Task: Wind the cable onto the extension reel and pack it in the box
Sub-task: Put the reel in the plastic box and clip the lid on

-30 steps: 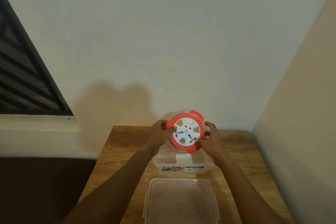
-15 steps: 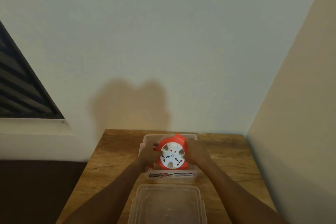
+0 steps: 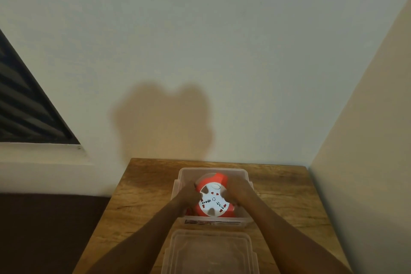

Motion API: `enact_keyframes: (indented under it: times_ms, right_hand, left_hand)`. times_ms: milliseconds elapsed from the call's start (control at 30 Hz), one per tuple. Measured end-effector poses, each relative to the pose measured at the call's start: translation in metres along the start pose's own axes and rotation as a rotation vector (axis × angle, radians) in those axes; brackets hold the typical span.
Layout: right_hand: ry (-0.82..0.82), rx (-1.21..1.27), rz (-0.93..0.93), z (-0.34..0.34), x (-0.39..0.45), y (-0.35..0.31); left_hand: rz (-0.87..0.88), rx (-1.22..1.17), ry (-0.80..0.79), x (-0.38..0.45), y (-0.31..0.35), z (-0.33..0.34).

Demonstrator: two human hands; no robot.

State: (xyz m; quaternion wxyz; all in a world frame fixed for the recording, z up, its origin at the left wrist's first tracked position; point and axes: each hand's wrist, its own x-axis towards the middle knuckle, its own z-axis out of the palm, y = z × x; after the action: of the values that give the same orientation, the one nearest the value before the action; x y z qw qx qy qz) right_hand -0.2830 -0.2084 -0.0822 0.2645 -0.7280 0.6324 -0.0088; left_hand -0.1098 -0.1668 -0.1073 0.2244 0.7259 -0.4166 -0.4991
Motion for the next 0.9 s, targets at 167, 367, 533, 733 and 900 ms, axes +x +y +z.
enact_keyframes:
  times_ms: [167, 367, 533, 733, 900]
  right_hand:
    - [-0.001, -0.002, -0.020, -0.003, -0.004, 0.003]
    - [0.348, 0.177, 0.041, -0.017, -0.058, 0.024]
    - [0.446, 0.438, 0.150, 0.003, -0.104, 0.076]
    - [0.244, 0.528, 0.262, 0.034, -0.135, 0.093]
    - [-0.017, 0.326, 0.321, 0.045, -0.146, 0.082]
  left_hand:
    - [0.107, 0.158, 0.101, -0.010, 0.003, 0.005]
    - [0.551, 0.143, 0.582, -0.059, -0.005, -0.002]
    - [0.413, 0.007, 0.699, -0.079, -0.065, -0.022]
    - [0.113, 0.055, 0.517, -0.086, -0.105, -0.025]
    - [-0.159, 0.232, 0.236, -0.100, -0.114, -0.028]
